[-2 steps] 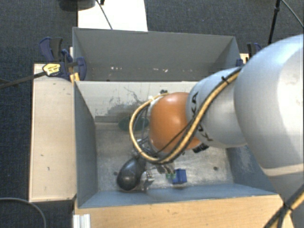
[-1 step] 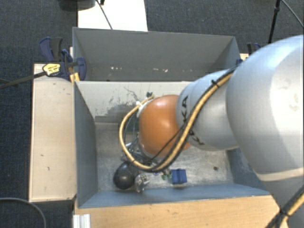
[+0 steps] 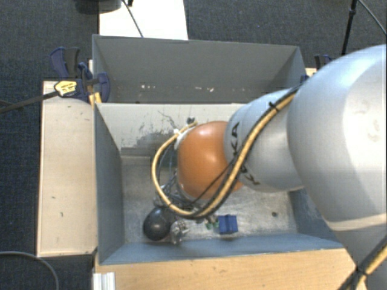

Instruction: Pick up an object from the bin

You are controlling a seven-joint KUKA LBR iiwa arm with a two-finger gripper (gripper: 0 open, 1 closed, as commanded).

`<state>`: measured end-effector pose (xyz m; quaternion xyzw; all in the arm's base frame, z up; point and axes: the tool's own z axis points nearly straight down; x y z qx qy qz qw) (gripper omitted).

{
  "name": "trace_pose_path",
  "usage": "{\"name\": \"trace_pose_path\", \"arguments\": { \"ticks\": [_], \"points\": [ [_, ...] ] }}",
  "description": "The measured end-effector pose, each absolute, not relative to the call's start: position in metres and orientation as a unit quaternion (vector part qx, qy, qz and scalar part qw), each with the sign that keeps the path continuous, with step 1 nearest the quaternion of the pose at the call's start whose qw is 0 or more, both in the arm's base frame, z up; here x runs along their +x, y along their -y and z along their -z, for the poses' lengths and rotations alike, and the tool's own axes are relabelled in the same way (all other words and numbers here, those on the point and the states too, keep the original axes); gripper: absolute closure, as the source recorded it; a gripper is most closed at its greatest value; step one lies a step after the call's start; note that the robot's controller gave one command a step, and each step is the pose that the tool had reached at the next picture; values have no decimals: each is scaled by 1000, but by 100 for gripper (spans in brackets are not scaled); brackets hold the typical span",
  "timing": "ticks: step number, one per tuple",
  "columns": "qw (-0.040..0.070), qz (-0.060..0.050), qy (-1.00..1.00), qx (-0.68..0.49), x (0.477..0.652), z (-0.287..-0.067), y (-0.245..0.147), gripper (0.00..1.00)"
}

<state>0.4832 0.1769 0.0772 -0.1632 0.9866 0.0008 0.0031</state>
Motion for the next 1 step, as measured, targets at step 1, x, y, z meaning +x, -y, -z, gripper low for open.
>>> {"name": "trace_pose_path", "arguments": {
  "ticks": [1],
  "points": [
    [5, 1, -963, -268, 524, -195, -103, 100]
  ]
}}
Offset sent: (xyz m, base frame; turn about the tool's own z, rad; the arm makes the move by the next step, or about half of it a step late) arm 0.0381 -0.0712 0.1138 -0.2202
